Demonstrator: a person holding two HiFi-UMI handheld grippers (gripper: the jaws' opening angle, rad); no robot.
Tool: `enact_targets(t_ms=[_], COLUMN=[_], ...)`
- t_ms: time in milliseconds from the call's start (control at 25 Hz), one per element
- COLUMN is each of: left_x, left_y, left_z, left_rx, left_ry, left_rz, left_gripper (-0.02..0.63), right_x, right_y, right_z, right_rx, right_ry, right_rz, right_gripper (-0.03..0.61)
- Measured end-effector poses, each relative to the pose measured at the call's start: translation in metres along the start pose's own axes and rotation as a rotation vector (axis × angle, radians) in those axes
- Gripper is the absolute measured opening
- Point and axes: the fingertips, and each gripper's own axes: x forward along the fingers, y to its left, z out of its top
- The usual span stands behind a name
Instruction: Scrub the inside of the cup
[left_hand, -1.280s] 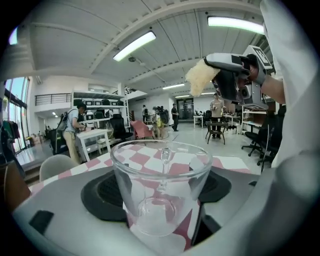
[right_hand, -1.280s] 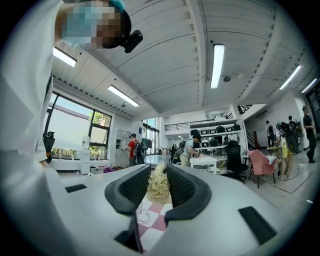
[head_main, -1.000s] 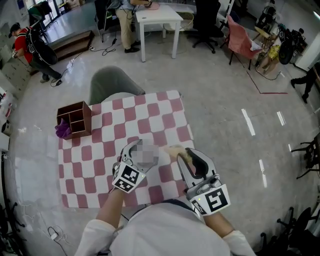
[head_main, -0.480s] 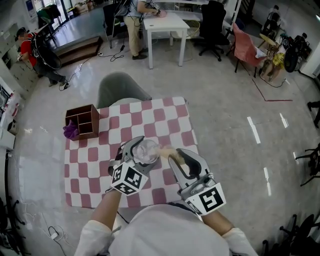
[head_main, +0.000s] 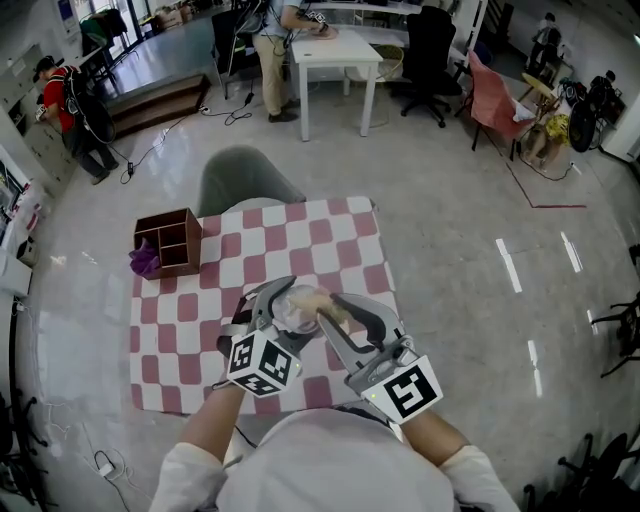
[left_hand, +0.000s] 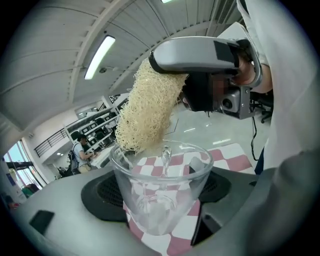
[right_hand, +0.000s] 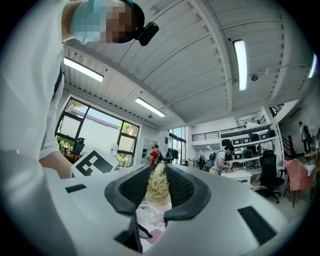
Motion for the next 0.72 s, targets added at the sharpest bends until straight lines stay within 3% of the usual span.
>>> enact_targets(t_ms=[360,720], left_x=[-0.002,0.001], left_y=[0.002,0.007], left_z=[0.004,0.001], left_rx=[0.013,0.029], left_ry=[0.000,0.009], left_rz=[0.014,0.023], left_gripper=[0.383,0.383], right_x=[0.004,0.002], right_y=[0.000,0.021], right_z=[-0.006,-0.021], right_rx=[-0.024,-0.006], right_ry=[0.019,0.068], right_rz=[0.023,0.114], right_gripper=[0.106,0.106])
